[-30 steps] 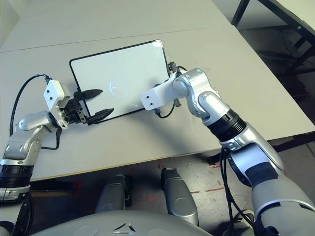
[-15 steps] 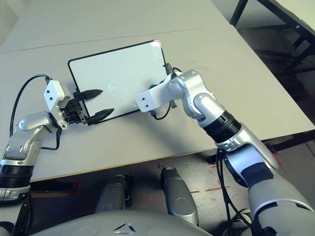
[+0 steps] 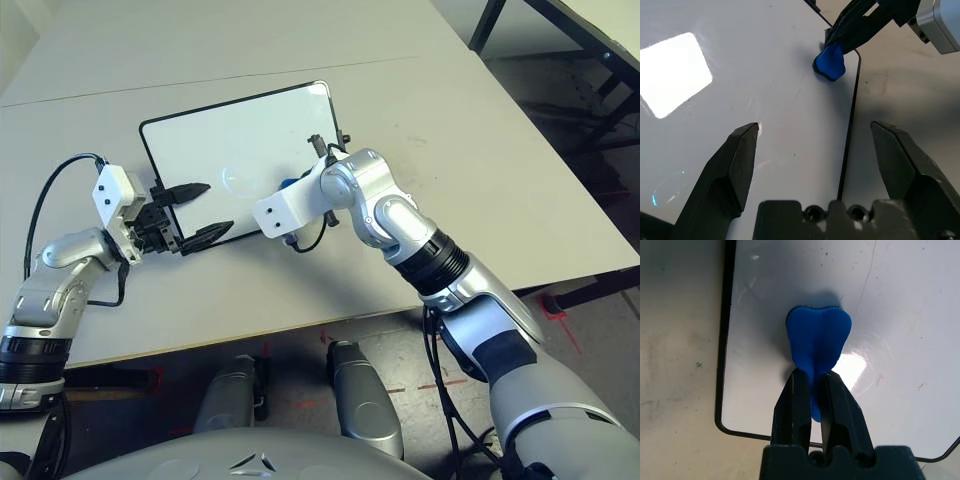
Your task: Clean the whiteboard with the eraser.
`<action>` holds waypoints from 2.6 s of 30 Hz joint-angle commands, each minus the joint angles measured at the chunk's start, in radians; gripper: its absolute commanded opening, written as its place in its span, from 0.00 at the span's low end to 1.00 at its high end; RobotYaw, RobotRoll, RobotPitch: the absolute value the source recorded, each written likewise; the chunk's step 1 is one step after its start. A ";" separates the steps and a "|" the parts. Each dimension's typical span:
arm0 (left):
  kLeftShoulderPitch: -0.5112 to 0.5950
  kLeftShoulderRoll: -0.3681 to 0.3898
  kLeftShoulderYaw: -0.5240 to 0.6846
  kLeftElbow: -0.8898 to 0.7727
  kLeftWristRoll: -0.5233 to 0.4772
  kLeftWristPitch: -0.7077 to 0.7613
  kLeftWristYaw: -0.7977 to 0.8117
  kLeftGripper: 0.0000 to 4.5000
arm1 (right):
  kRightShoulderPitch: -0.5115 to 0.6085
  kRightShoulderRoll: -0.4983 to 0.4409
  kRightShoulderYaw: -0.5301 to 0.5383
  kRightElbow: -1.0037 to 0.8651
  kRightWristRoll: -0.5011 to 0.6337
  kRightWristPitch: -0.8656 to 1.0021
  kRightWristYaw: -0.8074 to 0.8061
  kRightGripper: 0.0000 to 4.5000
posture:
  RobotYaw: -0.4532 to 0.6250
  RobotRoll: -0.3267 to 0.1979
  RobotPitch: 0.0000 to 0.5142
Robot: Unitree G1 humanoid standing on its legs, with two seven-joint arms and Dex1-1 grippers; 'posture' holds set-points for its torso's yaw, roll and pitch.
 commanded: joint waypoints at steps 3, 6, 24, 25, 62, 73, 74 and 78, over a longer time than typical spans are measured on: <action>-0.004 -0.007 -0.012 0.007 0.018 -0.014 -0.002 1.00 | 0.023 -0.093 -0.026 0.005 0.009 -0.008 0.027 0.01 | 0.32 0.62 0.30; -0.010 -0.011 -0.014 0.015 0.020 -0.018 -0.004 1.00 | 0.028 -0.123 -0.038 -0.008 0.023 -0.004 0.035 0.01 | 0.32 0.62 0.30; -0.064 -0.038 -0.038 0.095 0.037 -0.054 -0.034 1.00 | -0.093 -0.360 -0.312 -0.004 0.421 0.541 0.419 0.01 | 0.26 0.62 0.28; -0.068 -0.041 -0.039 0.100 0.037 -0.056 -0.036 1.00 | -0.099 -0.369 -0.306 0.025 0.425 0.572 0.414 0.01 | 0.25 0.62 0.27; -0.068 -0.004 0.108 0.020 -0.065 0.036 0.031 1.00 | -0.250 -0.178 -0.437 0.788 0.863 0.718 -0.110 0.98 | 0.32 0.62 0.26; -0.110 0.060 0.384 0.146 -0.069 0.134 0.318 1.00 | 0.015 -0.225 -0.813 0.602 1.120 0.273 -0.247 1.00 | 0.33 0.62 0.27; -0.110 0.064 0.391 0.162 -0.058 0.134 0.341 1.00 | 0.029 -0.218 -0.832 0.605 1.131 0.231 -0.265 1.00 | 0.33 0.62 0.26; -0.134 0.045 0.457 0.252 -0.031 0.127 0.506 1.00 | 0.098 -0.197 -0.886 0.646 1.168 0.090 -0.322 1.00 | 0.34 0.62 0.25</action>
